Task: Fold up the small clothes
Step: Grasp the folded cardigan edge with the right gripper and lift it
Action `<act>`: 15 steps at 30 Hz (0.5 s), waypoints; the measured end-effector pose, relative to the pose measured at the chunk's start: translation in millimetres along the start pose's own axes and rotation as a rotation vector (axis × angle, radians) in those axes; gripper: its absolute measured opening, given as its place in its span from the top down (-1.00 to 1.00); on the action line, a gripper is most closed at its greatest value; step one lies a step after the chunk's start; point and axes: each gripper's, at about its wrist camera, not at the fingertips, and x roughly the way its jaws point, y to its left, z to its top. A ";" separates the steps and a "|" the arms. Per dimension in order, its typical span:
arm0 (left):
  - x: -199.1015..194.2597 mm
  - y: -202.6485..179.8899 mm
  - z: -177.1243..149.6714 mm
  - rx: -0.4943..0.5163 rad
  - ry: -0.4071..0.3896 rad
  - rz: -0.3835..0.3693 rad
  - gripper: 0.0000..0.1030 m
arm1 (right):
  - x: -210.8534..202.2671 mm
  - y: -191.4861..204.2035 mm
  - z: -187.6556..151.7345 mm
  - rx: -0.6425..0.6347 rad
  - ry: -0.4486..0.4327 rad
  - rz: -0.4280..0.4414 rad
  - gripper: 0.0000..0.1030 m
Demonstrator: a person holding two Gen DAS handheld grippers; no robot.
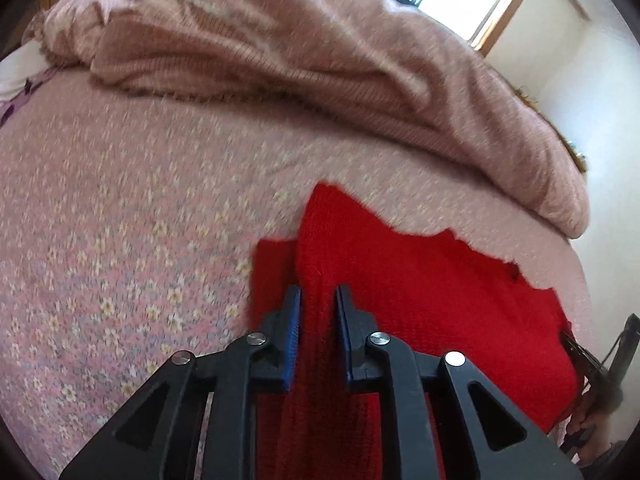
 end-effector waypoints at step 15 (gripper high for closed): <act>-35.0 -7.9 -1.9 -0.012 -0.032 0.033 0.55 | -25.0 -74.9 -17.9 0.389 -0.035 0.316 -0.58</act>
